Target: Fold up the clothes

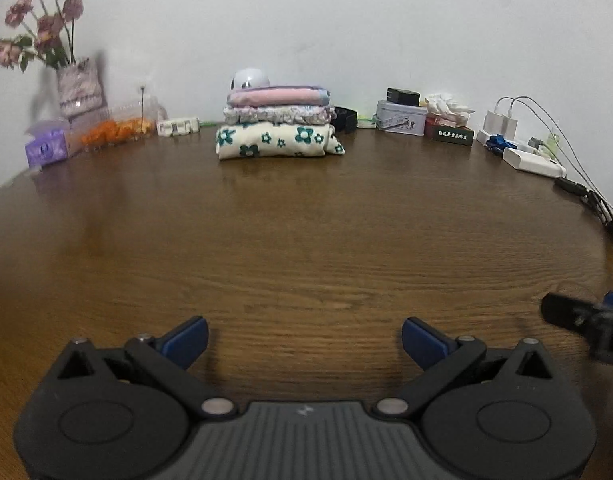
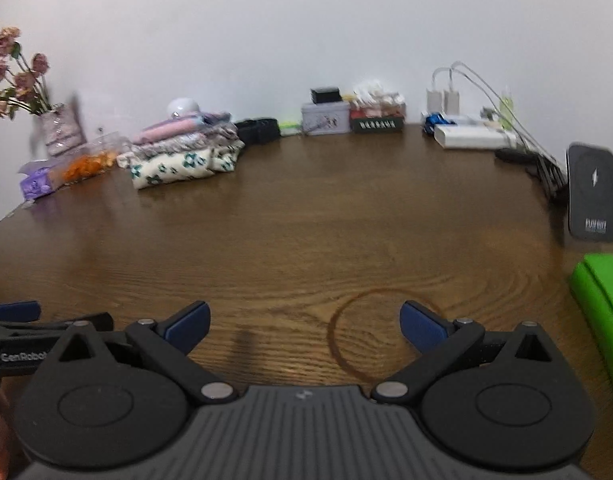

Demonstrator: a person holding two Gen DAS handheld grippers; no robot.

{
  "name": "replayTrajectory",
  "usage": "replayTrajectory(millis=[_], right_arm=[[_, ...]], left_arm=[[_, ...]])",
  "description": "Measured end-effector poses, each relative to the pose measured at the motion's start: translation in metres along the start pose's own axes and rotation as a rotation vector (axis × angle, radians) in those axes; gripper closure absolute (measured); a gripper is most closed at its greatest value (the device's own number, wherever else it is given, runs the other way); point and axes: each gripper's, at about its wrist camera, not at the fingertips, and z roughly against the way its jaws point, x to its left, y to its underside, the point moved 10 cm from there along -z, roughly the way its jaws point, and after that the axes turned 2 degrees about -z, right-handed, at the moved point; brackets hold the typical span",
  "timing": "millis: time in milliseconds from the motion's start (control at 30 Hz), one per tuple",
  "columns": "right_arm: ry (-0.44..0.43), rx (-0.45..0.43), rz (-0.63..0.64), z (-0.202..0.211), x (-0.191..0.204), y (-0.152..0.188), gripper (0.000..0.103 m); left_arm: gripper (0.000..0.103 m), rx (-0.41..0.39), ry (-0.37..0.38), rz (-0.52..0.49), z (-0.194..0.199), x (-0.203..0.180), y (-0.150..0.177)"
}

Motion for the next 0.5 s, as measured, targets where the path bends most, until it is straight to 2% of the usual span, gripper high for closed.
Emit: replayTrajectory(millis=[100, 233, 500], right_arm=[[0.015, 0.049, 0.0, -0.01, 0.0, 0.007, 0.0], [0.004, 0.061, 0.02, -0.009, 0.005, 0.01, 0.0], [0.064, 0.075, 0.101, -0.006, 0.017, 0.02, 0.0]], left_arm=[[0.0, 0.007, -0.002, 0.0, 0.0, -0.002, 0.004], [0.0, 0.01, -0.018, -0.043, 0.002, -0.011, 0.007], [0.0, 0.014, -0.026, -0.024, -0.002, -0.011, 0.006]])
